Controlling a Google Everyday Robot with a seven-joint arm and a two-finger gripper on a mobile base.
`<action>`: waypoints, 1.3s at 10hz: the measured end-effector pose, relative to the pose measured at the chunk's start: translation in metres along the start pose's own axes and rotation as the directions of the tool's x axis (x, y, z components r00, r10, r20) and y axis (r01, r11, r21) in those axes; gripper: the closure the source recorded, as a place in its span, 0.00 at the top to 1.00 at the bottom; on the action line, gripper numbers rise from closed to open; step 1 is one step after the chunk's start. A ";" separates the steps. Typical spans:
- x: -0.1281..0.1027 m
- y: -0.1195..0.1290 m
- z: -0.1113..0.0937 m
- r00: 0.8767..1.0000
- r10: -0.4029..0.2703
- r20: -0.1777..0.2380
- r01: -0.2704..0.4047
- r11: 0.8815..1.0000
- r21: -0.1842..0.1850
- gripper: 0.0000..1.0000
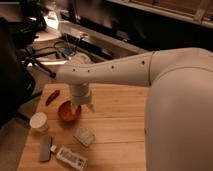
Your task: Place the ceramic cup in the ceramic bowl
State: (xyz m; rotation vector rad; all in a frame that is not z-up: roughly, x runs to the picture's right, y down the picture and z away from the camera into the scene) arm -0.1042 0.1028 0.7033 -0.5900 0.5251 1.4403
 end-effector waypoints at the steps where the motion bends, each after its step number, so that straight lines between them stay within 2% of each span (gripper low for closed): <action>1: 0.000 0.000 0.000 1.000 0.000 0.000 0.000 1.000 0.000 0.65; 5: 0.000 0.000 0.000 1.000 0.000 0.000 0.000 1.000 0.000 0.65; 7: -0.004 0.002 -0.003 1.000 -0.010 0.022 0.010 1.000 0.004 0.65; 9: -0.011 0.035 -0.006 0.993 -0.091 0.073 0.090 0.996 0.012 0.65; 10: -0.011 0.053 -0.006 0.987 -0.133 0.087 0.133 0.991 0.009 0.65; 11: -0.008 0.076 -0.005 0.977 -0.191 0.098 0.192 0.981 0.003 0.65; 13: 0.003 0.130 0.002 0.943 -0.317 0.106 0.320 0.947 -0.017 0.65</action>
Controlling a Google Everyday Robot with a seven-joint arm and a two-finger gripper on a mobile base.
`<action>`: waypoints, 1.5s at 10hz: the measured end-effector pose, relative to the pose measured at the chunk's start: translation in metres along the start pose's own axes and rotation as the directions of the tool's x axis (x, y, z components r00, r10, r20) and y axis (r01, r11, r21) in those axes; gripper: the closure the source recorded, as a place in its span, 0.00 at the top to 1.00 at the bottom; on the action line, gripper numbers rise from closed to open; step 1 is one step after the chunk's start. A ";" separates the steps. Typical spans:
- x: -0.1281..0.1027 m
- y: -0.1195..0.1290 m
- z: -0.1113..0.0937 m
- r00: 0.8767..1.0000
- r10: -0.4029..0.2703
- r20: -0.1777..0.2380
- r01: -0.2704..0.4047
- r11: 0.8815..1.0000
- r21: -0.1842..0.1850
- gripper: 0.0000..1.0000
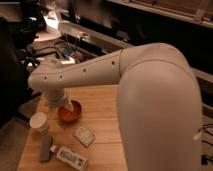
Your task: Place the ceramic cup in the ceramic bowl
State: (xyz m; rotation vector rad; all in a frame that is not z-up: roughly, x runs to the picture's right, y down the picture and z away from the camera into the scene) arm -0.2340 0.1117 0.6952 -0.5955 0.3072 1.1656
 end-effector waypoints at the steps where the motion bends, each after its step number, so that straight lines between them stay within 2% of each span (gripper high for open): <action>1: -0.003 0.020 0.005 0.999 -0.049 0.004 0.049 0.999 -0.011 0.65; 4: -0.018 0.069 0.029 0.985 -0.170 0.022 0.171 0.984 -0.042 0.65; 7: -0.033 0.089 0.056 0.975 -0.220 0.020 0.221 0.974 -0.056 0.65; 9: -0.041 0.096 0.076 0.973 -0.232 0.007 0.232 0.971 -0.051 0.65; 12: -0.050 0.087 0.101 0.976 -0.217 -0.021 0.216 0.976 -0.020 0.65; 14: -0.055 0.081 0.115 0.978 -0.205 -0.033 0.205 0.979 0.003 0.54; 15: -0.056 0.079 0.121 0.979 -0.198 -0.041 0.198 0.980 0.007 0.43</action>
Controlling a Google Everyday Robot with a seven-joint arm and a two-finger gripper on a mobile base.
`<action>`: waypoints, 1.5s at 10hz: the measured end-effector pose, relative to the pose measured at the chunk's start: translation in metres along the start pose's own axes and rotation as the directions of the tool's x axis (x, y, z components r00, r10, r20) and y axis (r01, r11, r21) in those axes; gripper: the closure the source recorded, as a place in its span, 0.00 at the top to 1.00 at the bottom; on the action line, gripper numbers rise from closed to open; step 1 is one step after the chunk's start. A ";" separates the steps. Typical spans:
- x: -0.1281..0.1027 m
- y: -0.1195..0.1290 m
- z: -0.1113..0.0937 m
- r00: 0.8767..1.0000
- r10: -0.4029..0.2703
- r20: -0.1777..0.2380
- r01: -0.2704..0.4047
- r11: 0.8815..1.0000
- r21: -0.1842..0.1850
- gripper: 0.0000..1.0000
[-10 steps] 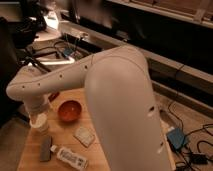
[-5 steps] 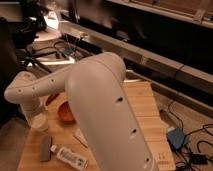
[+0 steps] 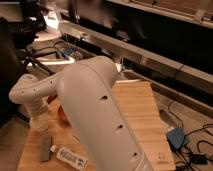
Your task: Place the ceramic cup in the ceramic bowl
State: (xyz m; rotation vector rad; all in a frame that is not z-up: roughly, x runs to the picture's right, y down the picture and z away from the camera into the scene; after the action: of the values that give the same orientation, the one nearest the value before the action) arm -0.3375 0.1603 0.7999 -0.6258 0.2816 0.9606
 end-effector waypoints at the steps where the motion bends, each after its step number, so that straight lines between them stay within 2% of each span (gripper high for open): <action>1: 0.000 -0.003 0.005 1.000 0.009 -0.010 -0.009 1.000 -0.004 0.30; 2: 0.000 -0.004 0.004 1.000 0.014 -0.014 -0.014 1.000 -0.011 0.22; 3: -0.001 -0.007 -0.006 1.000 0.022 -0.010 -0.022 1.000 -0.016 0.12; 4: -0.001 -0.015 -0.028 0.999 0.039 0.002 -0.038 0.999 -0.020 0.03; 6: 0.006 -0.046 -0.072 0.993 0.111 0.026 -0.110 0.993 -0.040 0.00; 7: 0.015 -0.072 -0.093 0.983 0.178 0.037 -0.176 0.983 -0.056 0.00; 8: 0.021 -0.096 -0.104 0.971 0.237 0.043 -0.234 0.970 -0.066 0.00; 11: 0.033 -0.142 -0.109 0.935 0.352 0.047 -0.344 0.930 -0.129 0.00; 12: 0.034 -0.150 -0.107 0.929 0.367 0.048 -0.358 0.923 -0.143 0.00; 13: 0.035 -0.159 -0.101 0.925 0.378 0.046 -0.368 0.918 -0.146 0.02; 14: 0.036 -0.166 -0.094 0.923 0.383 0.042 -0.374 0.918 -0.133 0.10; 15: 0.037 -0.174 -0.081 0.924 0.381 0.035 -0.377 0.921 -0.096 0.22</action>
State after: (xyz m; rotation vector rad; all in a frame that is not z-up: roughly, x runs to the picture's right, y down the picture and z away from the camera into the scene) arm -0.1680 0.0633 0.7818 -0.6370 0.3218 1.3677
